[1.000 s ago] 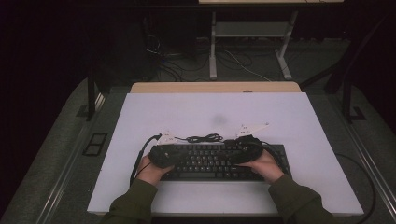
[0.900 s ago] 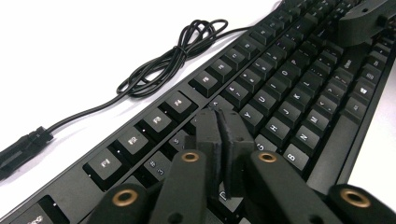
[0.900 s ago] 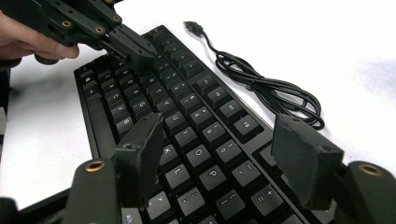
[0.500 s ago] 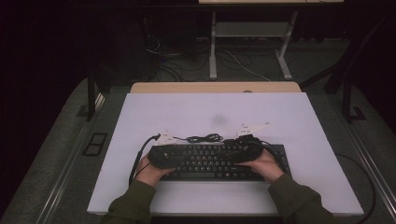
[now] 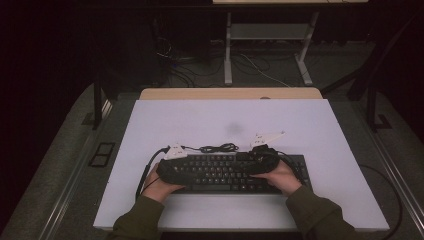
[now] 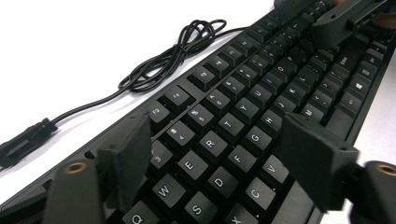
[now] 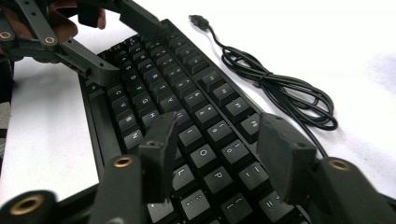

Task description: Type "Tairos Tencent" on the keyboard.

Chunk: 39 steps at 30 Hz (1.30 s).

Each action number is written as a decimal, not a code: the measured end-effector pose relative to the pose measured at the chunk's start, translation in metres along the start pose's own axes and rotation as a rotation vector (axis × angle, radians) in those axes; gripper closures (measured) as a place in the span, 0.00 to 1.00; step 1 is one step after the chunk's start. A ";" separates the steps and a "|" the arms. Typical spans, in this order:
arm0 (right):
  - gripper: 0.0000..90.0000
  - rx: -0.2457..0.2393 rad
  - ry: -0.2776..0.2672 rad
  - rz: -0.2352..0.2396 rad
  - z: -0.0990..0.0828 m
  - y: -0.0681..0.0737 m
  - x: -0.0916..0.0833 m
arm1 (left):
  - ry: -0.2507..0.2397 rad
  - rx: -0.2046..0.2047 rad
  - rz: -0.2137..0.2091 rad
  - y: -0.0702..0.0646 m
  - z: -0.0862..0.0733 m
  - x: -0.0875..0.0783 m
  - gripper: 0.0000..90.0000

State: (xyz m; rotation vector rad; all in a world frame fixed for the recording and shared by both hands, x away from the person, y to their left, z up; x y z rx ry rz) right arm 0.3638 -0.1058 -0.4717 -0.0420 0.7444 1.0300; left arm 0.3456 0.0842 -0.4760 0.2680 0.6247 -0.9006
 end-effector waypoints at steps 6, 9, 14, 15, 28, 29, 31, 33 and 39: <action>0.71 -0.010 0.014 -0.003 -0.001 -0.001 0.002 | -0.013 -0.007 0.017 0.001 -0.001 -0.001 0.15; 0.78 -0.017 0.018 -0.001 0.000 0.000 0.003 | -0.020 -0.002 0.024 0.002 -0.002 -0.003 0.15; 0.89 -0.028 0.038 0.013 -0.001 0.001 0.005 | -0.018 -0.012 0.035 0.003 -0.004 -0.005 0.15; 0.91 -0.032 0.043 0.015 -0.001 0.001 0.006 | -0.014 -0.006 0.035 0.004 -0.005 -0.006 0.15; 0.99 -0.052 0.091 0.026 -0.003 0.003 0.015 | -0.021 -0.017 0.057 0.007 -0.010 -0.014 0.15; 0.99 -0.054 0.097 0.025 -0.003 0.003 0.016 | -0.026 -0.022 0.059 0.007 -0.010 -0.014 0.15; 0.99 -0.053 0.105 0.026 -0.004 0.004 0.017 | -0.026 -0.024 0.061 0.007 -0.011 -0.015 0.15; 0.99 -0.055 0.111 0.022 -0.004 0.004 0.019 | -0.026 -0.026 0.065 0.007 -0.011 -0.015 0.15; 0.99 -0.065 0.123 0.018 -0.003 0.004 0.022 | -0.028 -0.030 0.073 0.008 -0.013 -0.019 0.15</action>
Point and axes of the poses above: each handheld gripper's, and its own axes: x roughly forward along the jaws, z roughly out of its top, y roughly to its left, the point moved 8 cm from there along x, roughly forward along the jaws, and after that the axes turned 5 degrees about x, right-handed, at the moved point
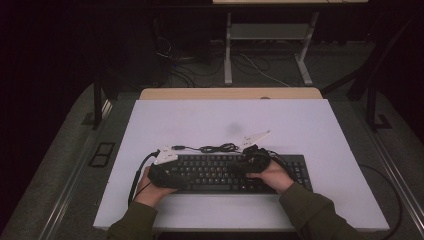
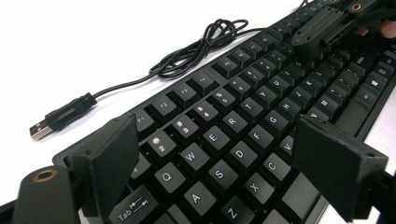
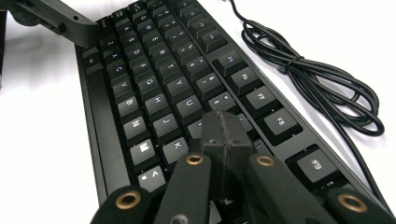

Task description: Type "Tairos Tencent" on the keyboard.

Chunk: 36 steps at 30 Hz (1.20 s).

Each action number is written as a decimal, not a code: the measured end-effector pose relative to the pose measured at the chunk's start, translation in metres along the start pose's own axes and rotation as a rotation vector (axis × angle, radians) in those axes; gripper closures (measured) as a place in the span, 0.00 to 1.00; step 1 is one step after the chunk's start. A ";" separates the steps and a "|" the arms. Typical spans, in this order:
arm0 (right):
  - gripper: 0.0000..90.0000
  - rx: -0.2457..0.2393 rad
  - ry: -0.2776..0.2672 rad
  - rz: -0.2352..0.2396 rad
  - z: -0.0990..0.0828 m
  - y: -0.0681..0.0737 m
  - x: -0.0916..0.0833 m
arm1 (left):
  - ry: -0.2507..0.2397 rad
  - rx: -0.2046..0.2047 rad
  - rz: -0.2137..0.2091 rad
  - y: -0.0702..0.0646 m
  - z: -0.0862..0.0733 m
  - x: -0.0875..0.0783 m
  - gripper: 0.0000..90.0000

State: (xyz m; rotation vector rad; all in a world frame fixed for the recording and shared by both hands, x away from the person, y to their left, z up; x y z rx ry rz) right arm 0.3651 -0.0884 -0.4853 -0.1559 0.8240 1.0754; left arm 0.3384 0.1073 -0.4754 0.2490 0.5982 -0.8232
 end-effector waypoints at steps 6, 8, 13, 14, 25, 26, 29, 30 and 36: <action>0.99 0.000 0.010 -0.005 -0.001 -0.001 0.001 | 0.001 0.002 0.002 0.000 -0.001 0.000 0.15; 0.99 0.003 0.016 -0.004 -0.001 -0.001 0.002 | 0.001 0.001 0.002 0.000 -0.001 0.000 0.15; 1.00 -0.013 0.031 -0.013 -0.003 -0.001 0.004 | 0.000 0.001 0.002 0.000 -0.001 0.000 0.15; 1.00 -0.008 0.032 -0.013 -0.003 -0.001 0.004 | 0.000 0.003 0.002 0.000 -0.001 0.000 0.15; 0.99 -0.011 0.029 -0.015 -0.002 -0.001 0.003 | 0.000 0.010 0.003 0.000 0.000 0.000 0.15; 0.99 -0.011 0.028 -0.014 -0.002 -0.001 0.003 | 0.001 0.008 0.003 0.000 -0.001 0.000 0.15; 0.98 -0.009 0.018 -0.013 -0.001 -0.001 0.002 | 0.001 0.012 0.001 -0.001 -0.001 0.000 0.15; 0.97 -0.011 0.016 -0.013 -0.001 -0.001 0.001 | 0.001 0.012 0.000 -0.001 0.000 0.000 0.16; 0.94 -0.009 -0.008 -0.012 0.003 -0.001 -0.002 | 0.003 0.014 -0.008 -0.001 -0.001 0.000 0.16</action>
Point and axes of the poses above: each handheld gripper's, and its own axes: x roughly forward along the jaws, z roughly out of its top, y roughly to its left, the point moved 8 cm from there along x, roughly forward along the jaws, and after that the axes turned 5 degrees about x, right-handed, at the moved point
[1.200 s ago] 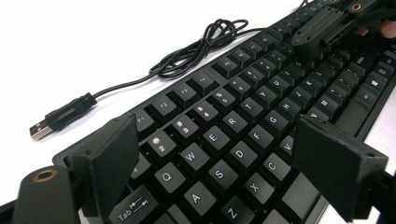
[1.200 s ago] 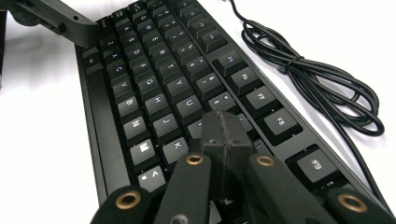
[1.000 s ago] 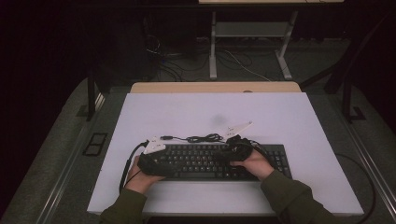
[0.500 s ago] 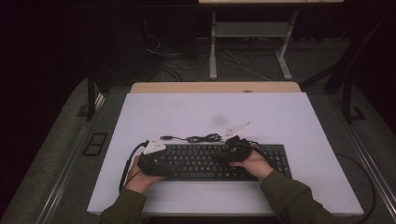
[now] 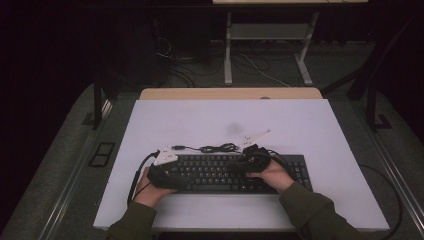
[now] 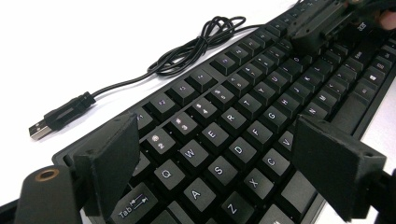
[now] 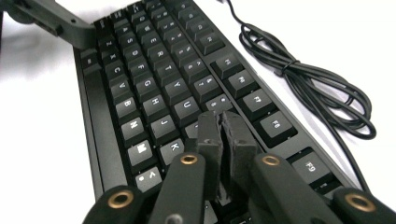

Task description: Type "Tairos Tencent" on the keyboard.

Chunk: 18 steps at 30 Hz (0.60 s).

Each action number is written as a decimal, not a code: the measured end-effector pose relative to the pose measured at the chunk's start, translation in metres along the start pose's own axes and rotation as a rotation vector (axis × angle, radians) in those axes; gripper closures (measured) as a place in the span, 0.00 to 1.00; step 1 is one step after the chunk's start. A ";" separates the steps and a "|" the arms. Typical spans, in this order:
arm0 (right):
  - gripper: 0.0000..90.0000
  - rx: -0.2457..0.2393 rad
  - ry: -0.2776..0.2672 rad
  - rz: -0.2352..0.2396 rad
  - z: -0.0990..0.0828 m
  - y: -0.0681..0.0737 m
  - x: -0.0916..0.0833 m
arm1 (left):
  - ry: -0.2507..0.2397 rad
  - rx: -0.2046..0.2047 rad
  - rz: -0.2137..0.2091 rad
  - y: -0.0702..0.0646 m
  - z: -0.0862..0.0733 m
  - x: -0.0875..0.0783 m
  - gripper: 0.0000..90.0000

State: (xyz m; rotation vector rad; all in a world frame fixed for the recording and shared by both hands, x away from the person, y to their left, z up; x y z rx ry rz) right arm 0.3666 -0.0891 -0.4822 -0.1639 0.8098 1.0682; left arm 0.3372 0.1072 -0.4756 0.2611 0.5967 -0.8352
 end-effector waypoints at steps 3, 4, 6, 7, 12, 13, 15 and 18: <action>0.92 0.005 -0.017 0.007 0.002 0.000 -0.003 | -0.001 -0.002 0.001 0.000 0.000 0.000 0.16; 0.91 0.007 -0.022 0.007 0.003 0.000 -0.003 | -0.001 -0.001 0.001 0.000 0.000 0.000 0.17; 0.89 0.008 -0.031 0.013 0.004 0.000 -0.004 | 0.006 0.006 -0.001 0.001 -0.001 -0.001 0.17; 0.87 0.011 -0.037 0.014 0.004 0.000 -0.005 | 0.004 0.005 0.000 0.001 0.000 -0.001 0.17; 0.72 0.020 -0.058 0.028 0.007 0.001 -0.007 | 0.001 -0.005 0.000 0.002 0.000 -0.002 0.18; 0.68 0.023 -0.065 0.026 0.008 0.001 -0.007 | 0.003 -0.005 -0.002 0.002 -0.001 -0.002 0.18; 0.63 0.028 -0.073 0.025 0.008 0.000 -0.008 | 0.006 -0.003 0.000 0.002 -0.001 -0.002 0.19; 0.52 0.035 -0.082 0.021 0.009 -0.001 -0.009 | 0.006 -0.005 -0.002 0.002 -0.001 -0.002 0.19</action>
Point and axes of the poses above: each handheld gripper's, and its own axes: x roughly forward along the jaws, z roughly out of its top, y roughly to its left, the point moved 8 cm from there along x, roughly forward along the jaws, and after that the axes turned 5 degrees about x, right-handed, at the moved point
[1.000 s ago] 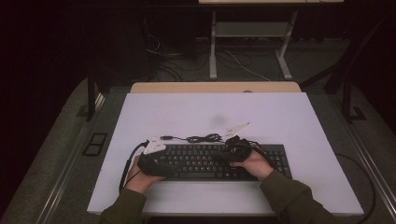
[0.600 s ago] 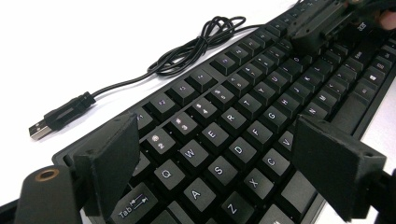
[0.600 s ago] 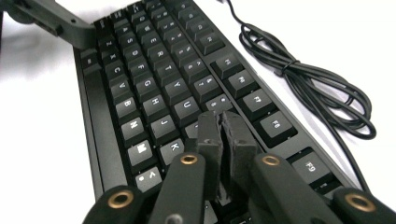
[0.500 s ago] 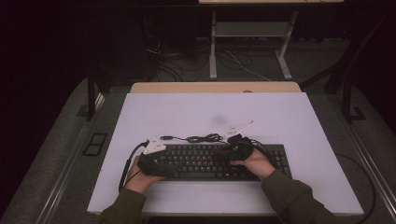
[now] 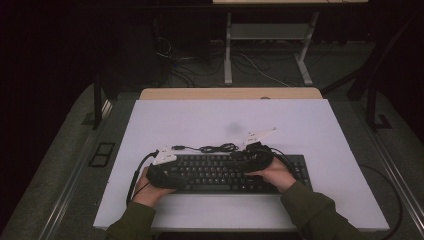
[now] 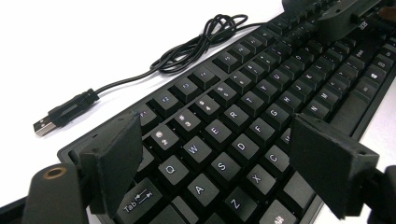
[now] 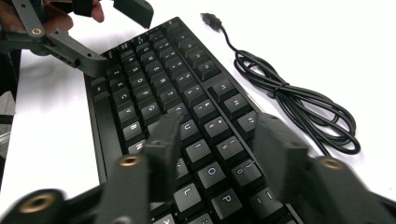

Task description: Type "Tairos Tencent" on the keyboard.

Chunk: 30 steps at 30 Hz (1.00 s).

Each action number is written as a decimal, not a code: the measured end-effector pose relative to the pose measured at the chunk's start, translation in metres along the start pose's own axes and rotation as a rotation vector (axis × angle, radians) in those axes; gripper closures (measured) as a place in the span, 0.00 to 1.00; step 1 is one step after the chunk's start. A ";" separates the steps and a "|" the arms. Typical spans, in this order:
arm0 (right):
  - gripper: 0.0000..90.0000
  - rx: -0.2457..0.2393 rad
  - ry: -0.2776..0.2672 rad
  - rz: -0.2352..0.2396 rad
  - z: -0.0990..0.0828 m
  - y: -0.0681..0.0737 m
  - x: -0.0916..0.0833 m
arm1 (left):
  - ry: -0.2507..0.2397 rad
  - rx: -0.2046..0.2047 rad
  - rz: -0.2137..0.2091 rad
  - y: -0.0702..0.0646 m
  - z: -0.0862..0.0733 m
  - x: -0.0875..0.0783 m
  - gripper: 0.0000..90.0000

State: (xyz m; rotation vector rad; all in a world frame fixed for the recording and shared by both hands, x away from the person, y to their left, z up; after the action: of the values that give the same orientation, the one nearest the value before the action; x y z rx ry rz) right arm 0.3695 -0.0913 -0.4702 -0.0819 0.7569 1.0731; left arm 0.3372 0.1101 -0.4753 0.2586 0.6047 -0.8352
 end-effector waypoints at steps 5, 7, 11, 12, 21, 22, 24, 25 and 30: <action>0.38 0.005 -0.017 -0.016 0.001 -0.002 0.000 | 0.007 -0.002 -0.003 0.000 -0.002 0.000 0.22; 0.36 0.006 -0.027 -0.025 0.002 -0.002 0.000 | 0.014 0.006 -0.009 0.001 -0.003 -0.001 0.24; 0.34 0.008 -0.035 -0.031 0.002 -0.004 -0.001 | 0.010 -0.008 -0.016 0.001 -0.002 -0.001 0.28; 0.34 0.012 -0.034 -0.034 0.002 -0.004 -0.001 | 0.016 -0.006 -0.018 0.002 -0.003 -0.001 0.29; 0.33 0.007 -0.049 -0.046 0.003 -0.007 -0.002 | 0.018 -0.014 -0.041 0.000 -0.003 -0.003 0.43; 0.33 0.007 -0.048 -0.047 0.003 -0.007 -0.002 | 0.017 -0.012 -0.038 0.001 -0.003 -0.003 0.45; 0.33 0.009 -0.046 -0.049 0.003 -0.007 -0.002 | 0.018 -0.014 -0.045 0.000 -0.003 -0.003 0.50; 0.33 0.010 -0.046 -0.051 0.003 -0.007 -0.002 | 0.020 -0.015 -0.045 0.000 -0.003 -0.003 0.53; 0.33 0.013 -0.049 -0.051 0.003 -0.008 -0.002 | 0.039 -0.013 -0.059 -0.001 -0.005 -0.002 0.69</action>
State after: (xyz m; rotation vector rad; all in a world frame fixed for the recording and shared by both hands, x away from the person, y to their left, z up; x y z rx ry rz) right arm 0.3773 -0.0960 -0.4691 -0.0633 0.7147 1.0181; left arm 0.3335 0.1127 -0.4780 0.2470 0.6566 -0.8843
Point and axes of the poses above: each handheld gripper's, and its own axes: x roughly forward along the jaws, z roughly out of its top, y roughly to its left, the point moved 8 cm from there along x, roughly forward along the jaws, and after that the axes turned 5 degrees about x, right-handed, at the moved point
